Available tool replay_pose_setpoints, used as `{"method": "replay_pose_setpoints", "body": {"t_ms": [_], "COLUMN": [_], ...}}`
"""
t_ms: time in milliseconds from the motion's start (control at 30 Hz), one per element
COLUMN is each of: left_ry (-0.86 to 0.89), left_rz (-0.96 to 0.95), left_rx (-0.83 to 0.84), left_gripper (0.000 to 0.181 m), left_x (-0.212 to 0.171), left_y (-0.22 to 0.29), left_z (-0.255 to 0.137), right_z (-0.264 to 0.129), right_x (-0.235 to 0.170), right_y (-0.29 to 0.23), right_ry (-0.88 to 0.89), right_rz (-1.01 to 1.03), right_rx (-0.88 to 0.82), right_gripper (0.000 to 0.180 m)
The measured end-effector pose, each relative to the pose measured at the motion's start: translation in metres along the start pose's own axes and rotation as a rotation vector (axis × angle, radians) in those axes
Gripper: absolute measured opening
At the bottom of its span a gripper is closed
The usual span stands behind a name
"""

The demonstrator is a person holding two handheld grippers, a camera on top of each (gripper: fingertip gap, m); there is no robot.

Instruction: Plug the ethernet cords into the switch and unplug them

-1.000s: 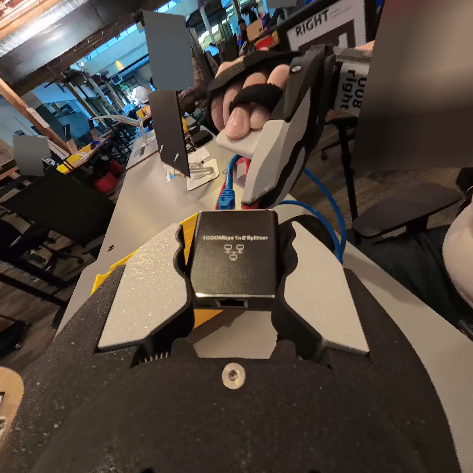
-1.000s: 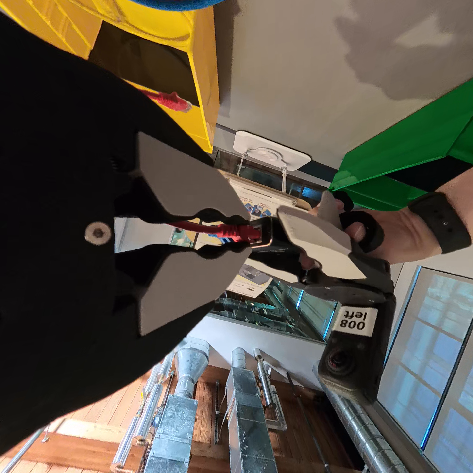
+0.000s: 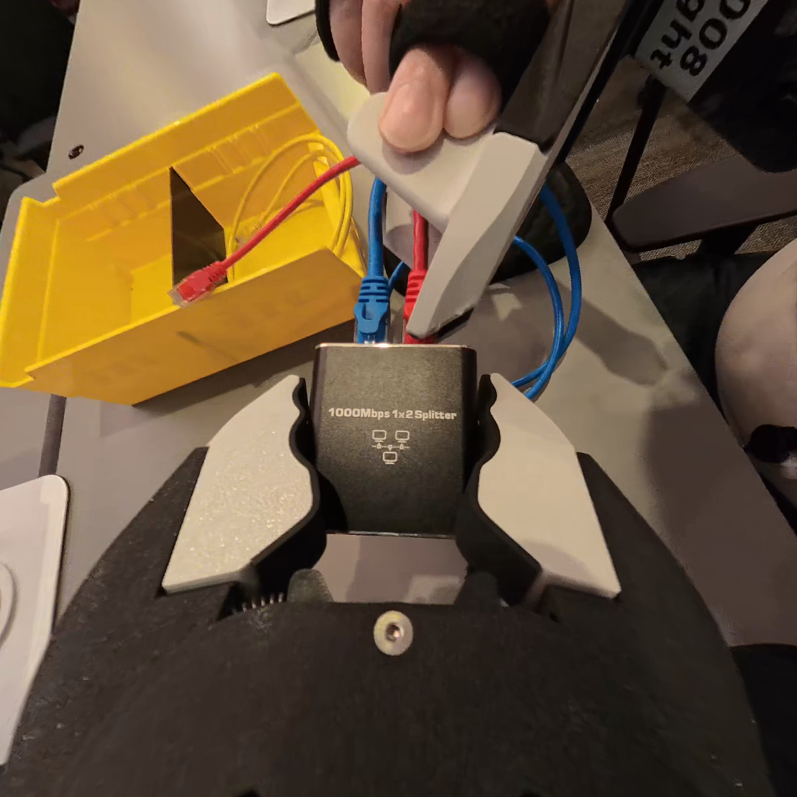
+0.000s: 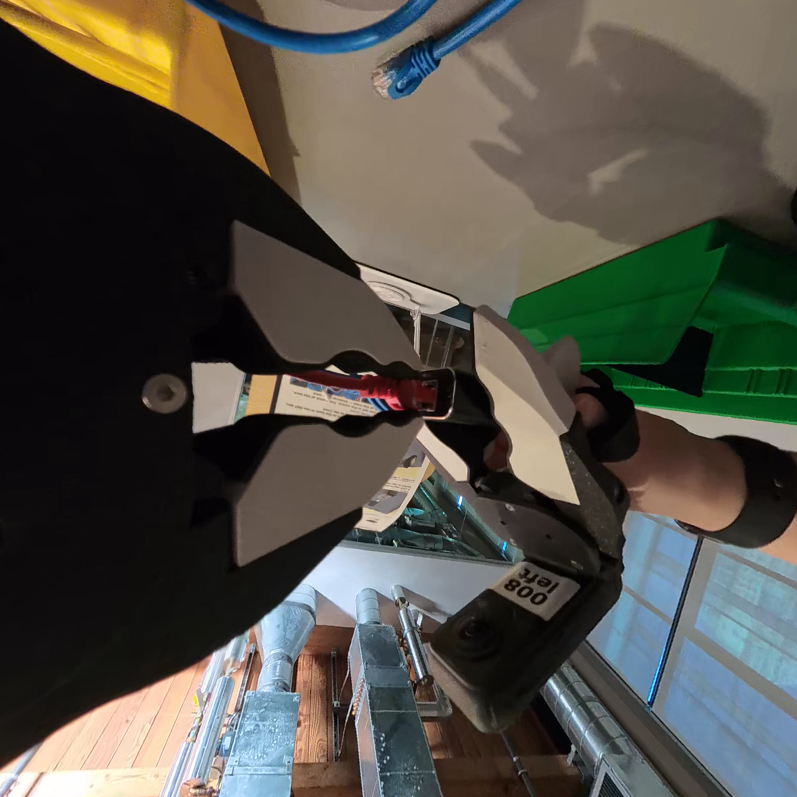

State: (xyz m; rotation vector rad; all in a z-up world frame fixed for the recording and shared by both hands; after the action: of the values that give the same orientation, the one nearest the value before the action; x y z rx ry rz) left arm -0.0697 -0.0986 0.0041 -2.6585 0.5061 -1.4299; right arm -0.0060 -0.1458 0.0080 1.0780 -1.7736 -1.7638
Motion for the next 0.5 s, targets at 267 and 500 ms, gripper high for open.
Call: {"method": "replay_pose_setpoints", "body": {"t_ms": [267, 500], "left_ry": [-0.148, -0.308], "left_rz": [0.035, 0.049], "left_rx": [-0.029, -0.070], "left_gripper": [0.081, 0.079], "left_x": [-0.015, -0.027], "left_y": [0.000, -0.006], "left_z": [0.013, 0.026], "right_z": [0.006, 0.009], "right_x": [0.002, -0.003], "right_y": [-0.006, -0.017], "right_ry": [0.012, -0.036], "right_rz": [-0.042, -0.058], "right_rx": [0.071, 0.143], "right_gripper": [0.013, 0.014]}}
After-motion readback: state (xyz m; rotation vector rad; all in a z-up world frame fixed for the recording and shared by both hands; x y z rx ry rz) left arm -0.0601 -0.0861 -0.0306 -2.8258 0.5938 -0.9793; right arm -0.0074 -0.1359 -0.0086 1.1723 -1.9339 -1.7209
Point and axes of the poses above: each gripper's, where its closed fingertips meet, z out along the fingers, x out of its top, y = z × x across the jaws, the point moved 5 cm from there along -z, back along the fingers, and after that the axes turned 4 degrees about y, right-handed, at the moved point
